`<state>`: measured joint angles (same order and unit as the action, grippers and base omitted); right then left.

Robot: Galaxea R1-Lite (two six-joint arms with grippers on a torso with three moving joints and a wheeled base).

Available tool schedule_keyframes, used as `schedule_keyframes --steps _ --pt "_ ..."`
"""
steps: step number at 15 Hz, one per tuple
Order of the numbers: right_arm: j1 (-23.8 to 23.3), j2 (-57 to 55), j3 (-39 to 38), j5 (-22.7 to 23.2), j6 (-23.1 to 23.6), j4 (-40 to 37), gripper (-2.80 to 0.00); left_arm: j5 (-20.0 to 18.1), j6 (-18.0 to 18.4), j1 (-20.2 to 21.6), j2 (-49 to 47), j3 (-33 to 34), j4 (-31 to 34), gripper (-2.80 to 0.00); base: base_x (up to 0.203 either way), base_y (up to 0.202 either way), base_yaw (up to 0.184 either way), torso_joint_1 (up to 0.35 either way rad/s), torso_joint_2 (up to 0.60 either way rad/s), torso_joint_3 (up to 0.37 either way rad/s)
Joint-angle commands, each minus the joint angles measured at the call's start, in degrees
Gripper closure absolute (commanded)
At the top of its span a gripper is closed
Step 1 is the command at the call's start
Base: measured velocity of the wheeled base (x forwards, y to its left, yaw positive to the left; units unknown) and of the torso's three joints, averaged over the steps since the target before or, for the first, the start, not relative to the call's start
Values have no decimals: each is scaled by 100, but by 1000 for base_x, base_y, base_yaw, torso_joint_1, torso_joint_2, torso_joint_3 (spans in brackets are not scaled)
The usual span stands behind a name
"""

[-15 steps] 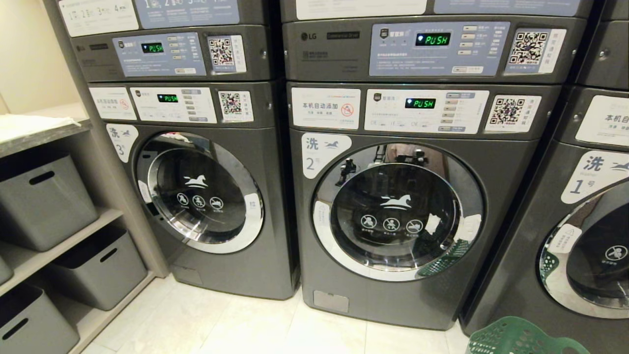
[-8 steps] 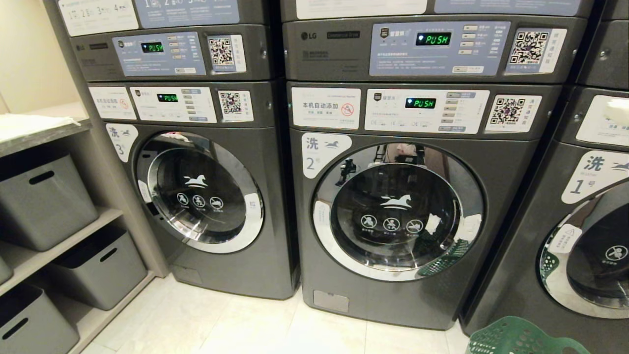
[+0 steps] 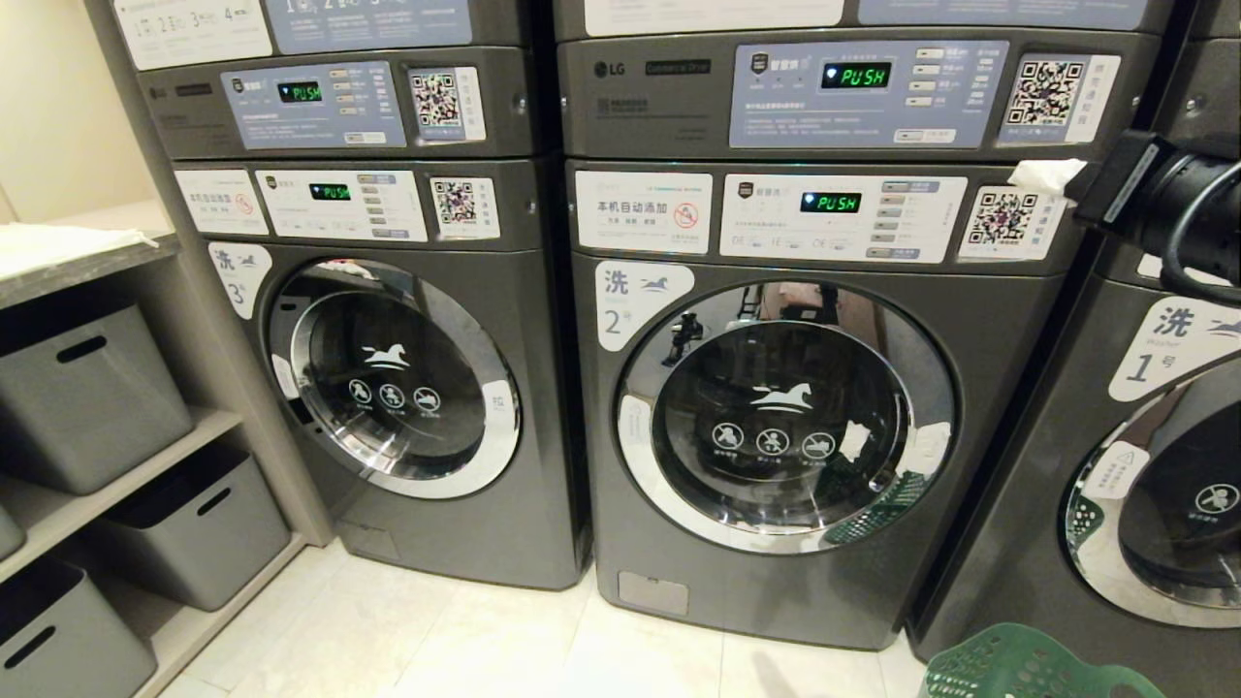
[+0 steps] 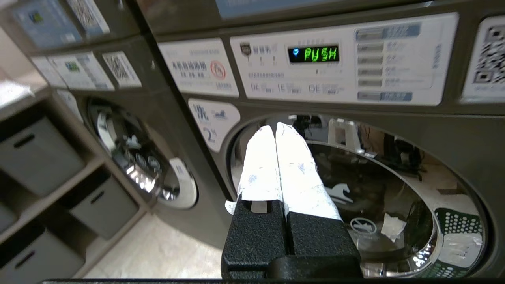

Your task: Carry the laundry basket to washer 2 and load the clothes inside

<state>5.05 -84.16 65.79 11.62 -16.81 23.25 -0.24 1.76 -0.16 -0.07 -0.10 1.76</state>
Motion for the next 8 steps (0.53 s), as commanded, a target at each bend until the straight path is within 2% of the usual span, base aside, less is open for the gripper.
schedule_keyframes --steps 1,4,8 --pt "-154 -317 50 223 61 6 0 -2 0 0 16 1 0 0 0 0 0 0 0 0" --pt "-479 -802 243 244 552 28 0 2 0 6 25 1 0 0 0 0 0 0 0 0" --pt "-822 -1752 1373 158 770 20 0 -2 0 -2 25 1 0 0 0 0 0 0 0 0"
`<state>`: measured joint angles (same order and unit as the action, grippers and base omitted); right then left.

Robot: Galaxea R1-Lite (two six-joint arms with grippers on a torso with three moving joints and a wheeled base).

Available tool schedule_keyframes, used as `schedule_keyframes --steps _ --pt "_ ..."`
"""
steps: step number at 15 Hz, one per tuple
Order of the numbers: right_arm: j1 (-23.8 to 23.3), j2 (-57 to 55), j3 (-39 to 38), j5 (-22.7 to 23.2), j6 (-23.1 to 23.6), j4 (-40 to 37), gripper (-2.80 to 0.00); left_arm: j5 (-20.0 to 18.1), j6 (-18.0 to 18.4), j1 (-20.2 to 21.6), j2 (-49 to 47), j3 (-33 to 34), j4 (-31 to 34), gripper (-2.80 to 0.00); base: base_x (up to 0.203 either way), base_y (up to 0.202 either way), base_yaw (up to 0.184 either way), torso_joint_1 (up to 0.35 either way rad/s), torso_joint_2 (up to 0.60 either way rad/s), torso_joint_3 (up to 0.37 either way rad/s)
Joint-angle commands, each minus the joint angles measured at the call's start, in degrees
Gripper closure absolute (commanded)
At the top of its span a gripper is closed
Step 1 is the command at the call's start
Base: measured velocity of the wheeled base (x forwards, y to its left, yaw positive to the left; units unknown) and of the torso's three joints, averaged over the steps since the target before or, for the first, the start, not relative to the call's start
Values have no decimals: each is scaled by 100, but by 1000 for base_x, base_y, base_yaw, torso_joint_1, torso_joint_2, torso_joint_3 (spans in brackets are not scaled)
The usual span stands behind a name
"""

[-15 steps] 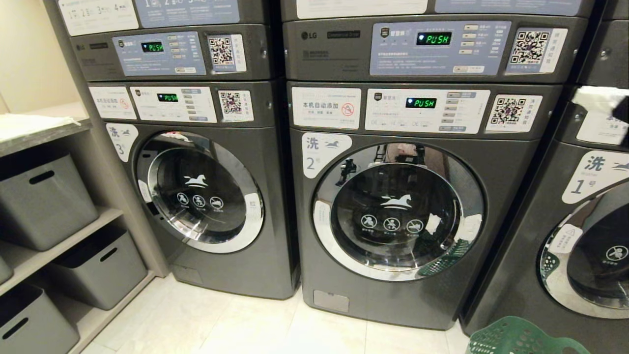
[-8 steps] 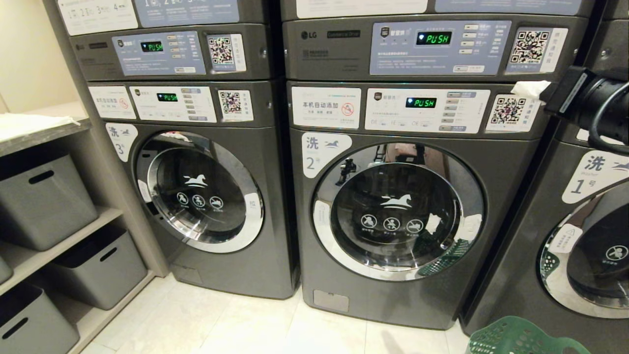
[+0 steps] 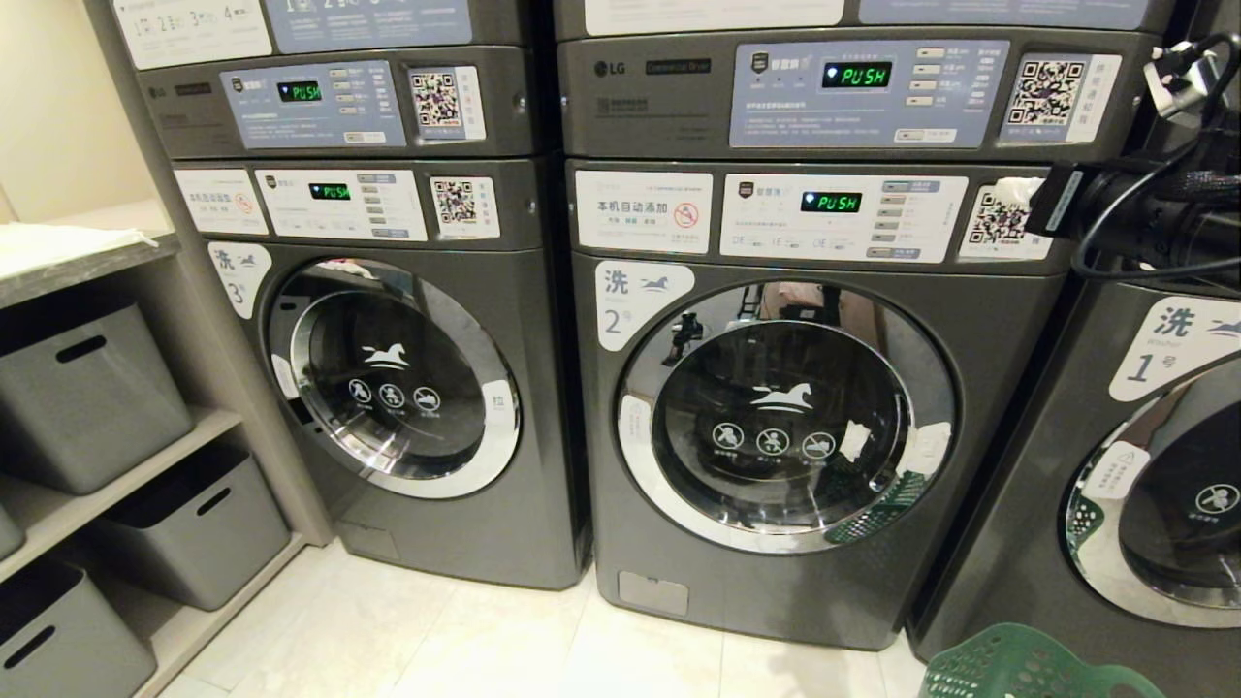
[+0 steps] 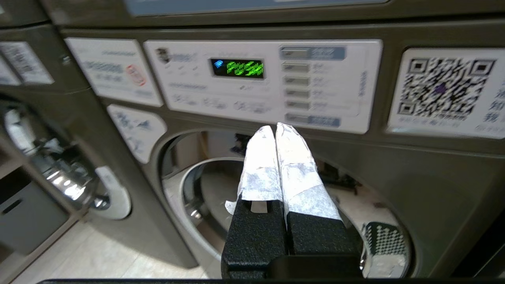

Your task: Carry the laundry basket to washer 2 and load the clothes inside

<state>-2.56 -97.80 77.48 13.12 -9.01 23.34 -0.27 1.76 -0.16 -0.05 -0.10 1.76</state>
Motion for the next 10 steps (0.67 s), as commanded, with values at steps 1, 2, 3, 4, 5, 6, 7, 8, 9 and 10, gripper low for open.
schedule_keyframes --steps 1,2,3,4,5,6,7,8,9,10 --pt "-103 -589 447 2 11 7 0 0 0 -2 22 1 0 0 0 0 0 0 0 0" --pt "-120 -771 674 -3 23 5 0 1 0 6 22 1 0 0 0 0 0 0 0 0" --pt "-118 -946 896 -8 30 -1 0 0 0 4 21 1 0 0 0 0 0 0 0 0" --pt "-102 -1076 1049 -17 78 -4 0 0 0 -2 22 1 0 0 0 0 0 0 0 0" --pt "-87 -1119 1076 -12 163 -5 0 0 0 0 22 1 0 0 0 0 0 0 0 0" --pt "-72 -1119 1053 7 180 -5 0 0 0 1 22 1 0 0 0 0 0 0 0 0" --pt "-39 -1132 1047 15 180 -2 0 7 0 -2 22 1 0 0 0 0 0 0 0 0" --pt "-16 -1163 1041 24 183 12 0 0 0 7 22 1 0 0 0 0 0 0 0 0" --pt "-8 -1239 1065 30 188 28 0 9 0 6 22 1 0 0 0 0 0 0 0 0" --pt "-8 -1288 1077 33 185 38 0 0 0 -2 22 1 0 0 0 0 0 0 0 0"
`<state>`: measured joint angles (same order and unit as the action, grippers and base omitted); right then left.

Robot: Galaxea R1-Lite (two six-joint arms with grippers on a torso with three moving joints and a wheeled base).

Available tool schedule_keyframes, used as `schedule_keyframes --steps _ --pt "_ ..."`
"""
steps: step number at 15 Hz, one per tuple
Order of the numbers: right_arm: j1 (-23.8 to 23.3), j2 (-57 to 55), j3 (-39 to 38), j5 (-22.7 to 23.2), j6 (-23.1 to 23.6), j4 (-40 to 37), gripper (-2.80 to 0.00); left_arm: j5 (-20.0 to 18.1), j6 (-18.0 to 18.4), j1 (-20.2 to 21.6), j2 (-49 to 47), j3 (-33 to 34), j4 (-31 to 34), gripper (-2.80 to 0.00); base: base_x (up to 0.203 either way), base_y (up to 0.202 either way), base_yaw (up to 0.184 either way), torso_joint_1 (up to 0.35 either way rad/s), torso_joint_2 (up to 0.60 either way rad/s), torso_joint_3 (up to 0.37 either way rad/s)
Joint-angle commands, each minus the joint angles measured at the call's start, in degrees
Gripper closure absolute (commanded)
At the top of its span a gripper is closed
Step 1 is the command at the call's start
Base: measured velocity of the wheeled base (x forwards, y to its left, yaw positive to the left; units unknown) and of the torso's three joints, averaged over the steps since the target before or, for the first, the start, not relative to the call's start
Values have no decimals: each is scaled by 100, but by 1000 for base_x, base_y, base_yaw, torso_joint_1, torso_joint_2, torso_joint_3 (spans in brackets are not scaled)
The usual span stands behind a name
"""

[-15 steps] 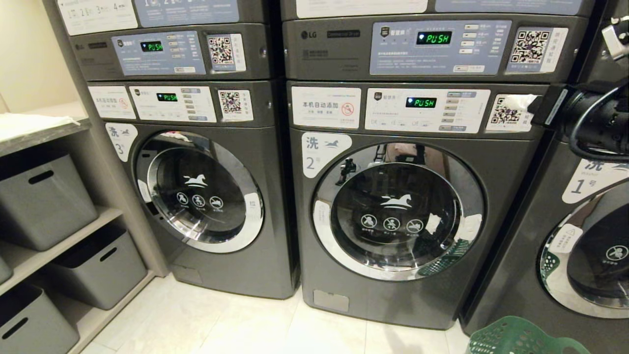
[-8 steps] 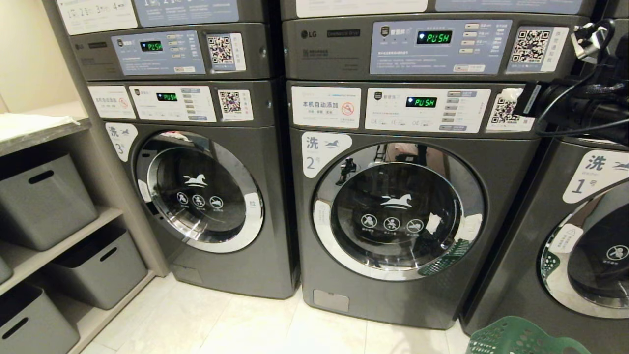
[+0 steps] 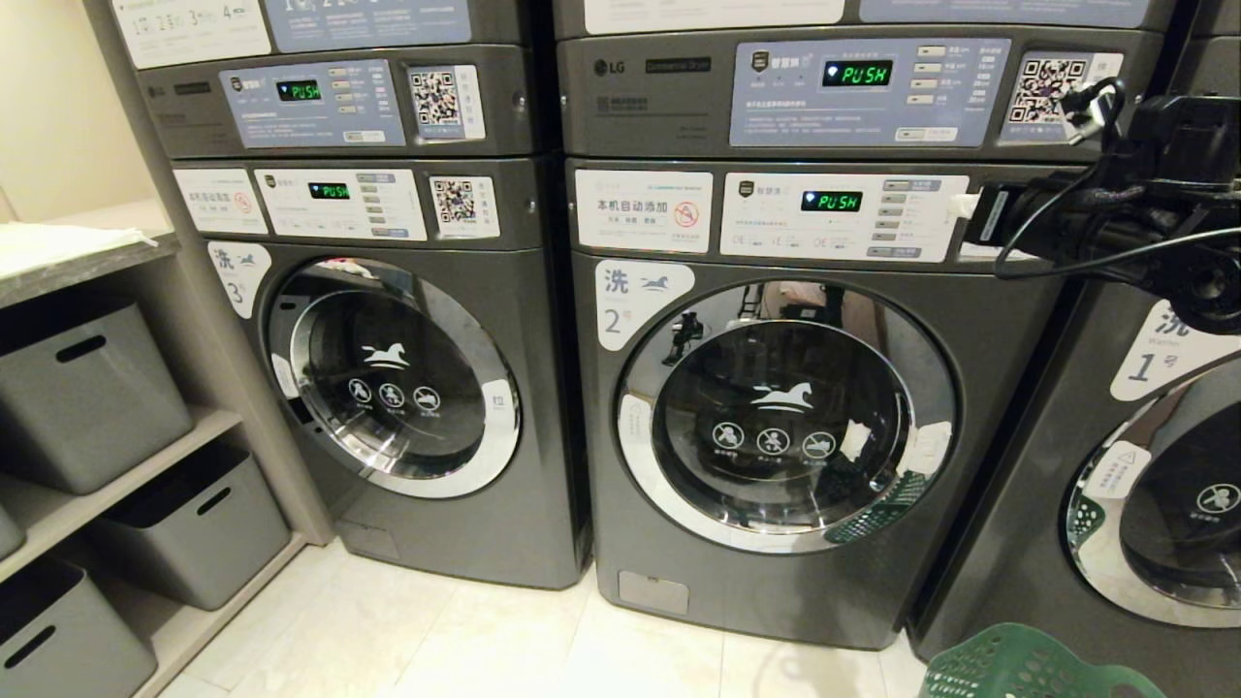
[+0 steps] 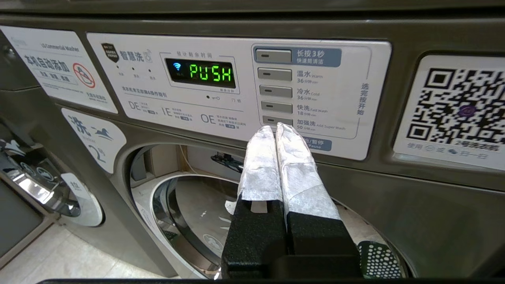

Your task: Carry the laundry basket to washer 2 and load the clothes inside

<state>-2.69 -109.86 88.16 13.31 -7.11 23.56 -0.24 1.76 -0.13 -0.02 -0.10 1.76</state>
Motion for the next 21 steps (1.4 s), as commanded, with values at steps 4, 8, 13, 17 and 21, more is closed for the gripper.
schedule_keyframes --steps 4,8,13,17,21 --pt "44 -405 215 14 -14 25 0 5 0 4 20 1 0 0 0 0 0 0 0 0" --pt "197 -685 690 6 -10 25 0 -2 0 -4 20 1 0 0 0 0 0 0 0 0" --pt "287 -1115 1214 -47 -5 24 0 6 0 4 20 1 0 0 0 0 0 0 0 0" --pt "278 -1297 1443 -66 -10 17 0 -2 0 5 20 1 0 0 0 0 0 0 0 0" --pt "278 -1407 1578 -118 -18 -1 0 -2 0 -4 20 1 0 0 0 0 0 0 0 0"
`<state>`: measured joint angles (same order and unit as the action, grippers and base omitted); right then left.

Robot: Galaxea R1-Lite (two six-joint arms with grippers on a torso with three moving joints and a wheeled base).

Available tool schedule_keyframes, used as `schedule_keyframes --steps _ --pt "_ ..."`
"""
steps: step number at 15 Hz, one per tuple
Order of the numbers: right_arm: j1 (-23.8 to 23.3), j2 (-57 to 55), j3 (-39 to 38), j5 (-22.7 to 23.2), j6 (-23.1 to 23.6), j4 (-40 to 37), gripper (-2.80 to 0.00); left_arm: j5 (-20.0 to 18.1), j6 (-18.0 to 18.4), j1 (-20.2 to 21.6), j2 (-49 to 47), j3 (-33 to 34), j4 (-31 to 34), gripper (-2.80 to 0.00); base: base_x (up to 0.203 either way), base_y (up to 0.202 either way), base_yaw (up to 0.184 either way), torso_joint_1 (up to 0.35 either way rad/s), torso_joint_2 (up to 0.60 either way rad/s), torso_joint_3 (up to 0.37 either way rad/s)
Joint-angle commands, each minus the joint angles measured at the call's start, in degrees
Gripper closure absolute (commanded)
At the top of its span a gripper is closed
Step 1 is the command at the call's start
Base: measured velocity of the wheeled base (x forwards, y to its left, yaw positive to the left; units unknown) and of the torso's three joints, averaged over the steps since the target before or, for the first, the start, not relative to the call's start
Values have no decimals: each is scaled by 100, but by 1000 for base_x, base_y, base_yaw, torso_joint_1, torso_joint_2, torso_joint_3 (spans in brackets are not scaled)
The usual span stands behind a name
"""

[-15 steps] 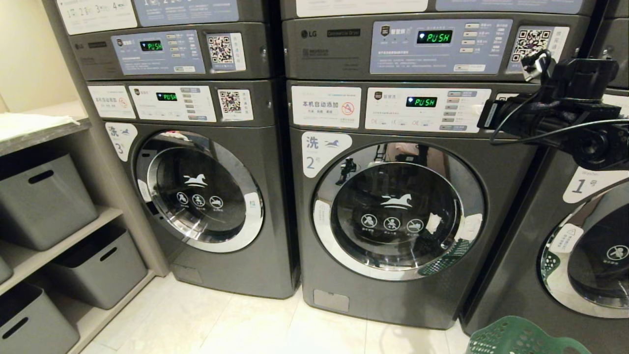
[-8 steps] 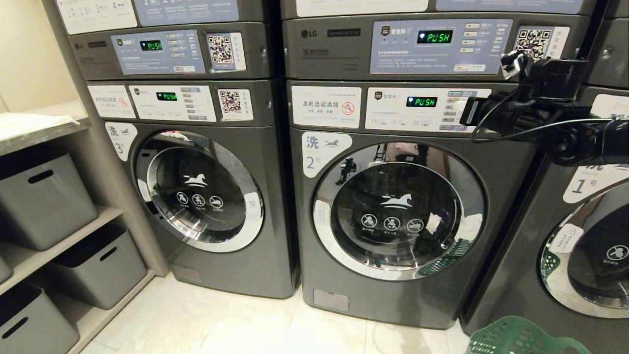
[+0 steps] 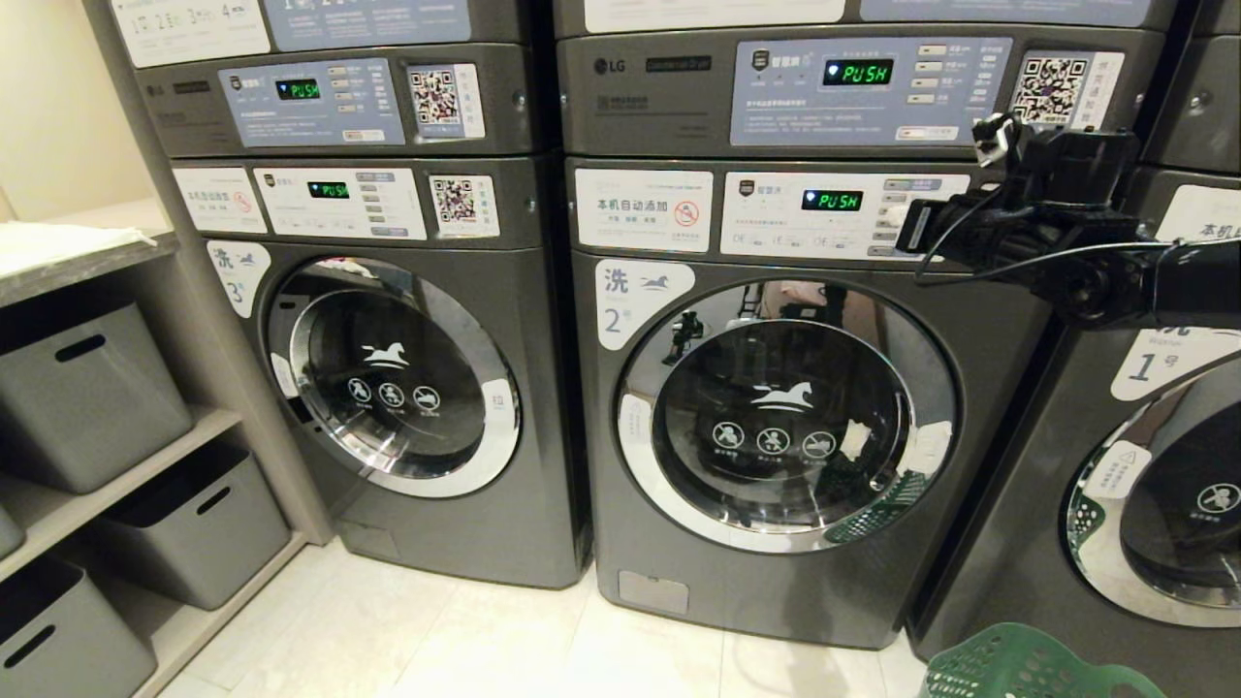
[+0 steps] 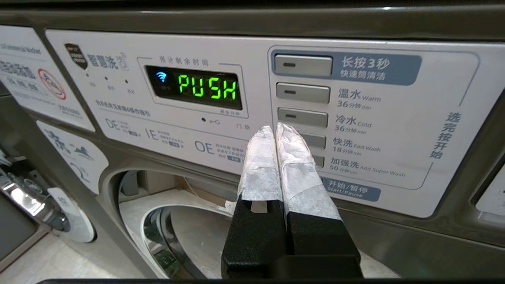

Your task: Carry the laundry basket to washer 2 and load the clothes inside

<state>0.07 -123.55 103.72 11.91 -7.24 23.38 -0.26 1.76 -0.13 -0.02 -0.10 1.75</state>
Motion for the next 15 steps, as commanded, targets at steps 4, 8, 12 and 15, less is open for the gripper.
schedule_keyframes --steps 4,8,12,15 --pt "1 -194 415 -89 -23 -4 0 0 0 -4 20 1 1 0 0 0 0 0 0 0" --pt "10 -275 492 -188 -14 0 0 0 0 -4 20 1 1 0 0 0 0 0 0 0" --pt "10 -341 580 -294 -23 17 0 0 0 1 20 1 1 0 0 0 0 0 0 0" --pt "11 -380 615 -344 -33 35 0 0 0 -3 20 1 1 0 0 0 0 0 0 0"
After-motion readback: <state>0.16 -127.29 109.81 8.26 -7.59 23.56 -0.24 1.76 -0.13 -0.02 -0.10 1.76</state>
